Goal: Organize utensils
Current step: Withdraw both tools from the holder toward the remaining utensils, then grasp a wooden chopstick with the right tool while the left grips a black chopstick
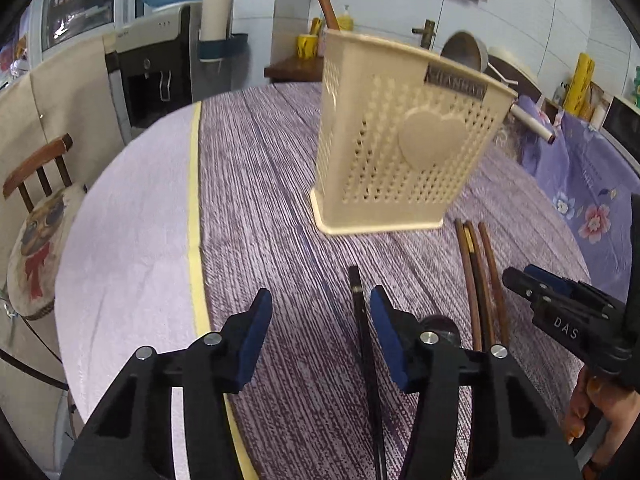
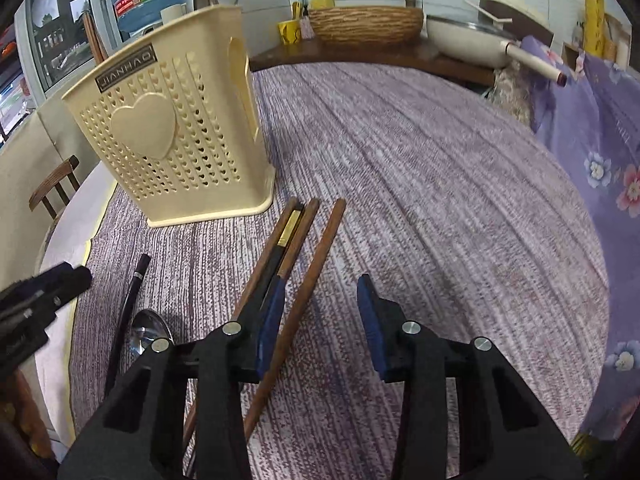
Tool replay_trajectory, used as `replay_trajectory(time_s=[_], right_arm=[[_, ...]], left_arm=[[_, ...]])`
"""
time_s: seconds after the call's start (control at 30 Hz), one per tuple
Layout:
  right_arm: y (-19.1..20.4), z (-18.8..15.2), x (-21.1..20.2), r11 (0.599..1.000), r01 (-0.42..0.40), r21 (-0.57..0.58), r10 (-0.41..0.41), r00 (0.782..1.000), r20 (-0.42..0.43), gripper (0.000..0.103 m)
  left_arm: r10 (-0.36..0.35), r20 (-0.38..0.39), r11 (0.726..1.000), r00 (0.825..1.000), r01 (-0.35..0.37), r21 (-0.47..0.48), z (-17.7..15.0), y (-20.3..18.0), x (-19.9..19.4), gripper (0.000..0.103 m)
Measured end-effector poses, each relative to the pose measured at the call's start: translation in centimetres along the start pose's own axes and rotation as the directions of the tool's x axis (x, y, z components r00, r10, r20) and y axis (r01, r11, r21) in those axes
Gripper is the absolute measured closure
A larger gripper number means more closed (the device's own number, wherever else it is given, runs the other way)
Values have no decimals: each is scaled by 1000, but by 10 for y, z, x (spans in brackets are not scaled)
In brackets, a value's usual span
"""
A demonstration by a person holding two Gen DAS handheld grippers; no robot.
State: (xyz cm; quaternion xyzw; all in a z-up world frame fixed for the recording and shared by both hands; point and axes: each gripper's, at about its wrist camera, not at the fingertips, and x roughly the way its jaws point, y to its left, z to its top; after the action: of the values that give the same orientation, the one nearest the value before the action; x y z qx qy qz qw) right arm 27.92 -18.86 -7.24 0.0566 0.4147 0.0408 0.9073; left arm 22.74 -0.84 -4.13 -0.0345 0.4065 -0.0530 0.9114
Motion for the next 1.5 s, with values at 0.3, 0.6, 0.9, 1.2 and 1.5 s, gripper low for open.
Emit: replay_trajectory(time_s=[0.3, 0.6, 0.9, 1.2, 1.5], right_arm=[[2, 7, 21, 999, 39, -2, -39, 998, -51, 77], [0, 19, 31, 997, 73, -22, -74, 996, -55, 81], [2, 24, 36, 996, 81, -27, -82, 995, -51, 82], [3, 25, 37, 996, 85, -23, -86, 995, -44, 87], [-1, 29, 39, 998, 69, 2, -69, 997, -43, 91]], left_arm=[[14, -46, 999, 999, -12, 41, -3, -11, 15, 59], [17, -74, 999, 997, -14, 50, -2, -15, 26, 62], [50, -84, 997, 995, -45, 65, 1, -23, 38, 76], [101, -66, 989, 993, -93, 115, -6, -38, 37, 89], [99, -69, 990, 993, -91, 112, -3, -35, 39, 94]])
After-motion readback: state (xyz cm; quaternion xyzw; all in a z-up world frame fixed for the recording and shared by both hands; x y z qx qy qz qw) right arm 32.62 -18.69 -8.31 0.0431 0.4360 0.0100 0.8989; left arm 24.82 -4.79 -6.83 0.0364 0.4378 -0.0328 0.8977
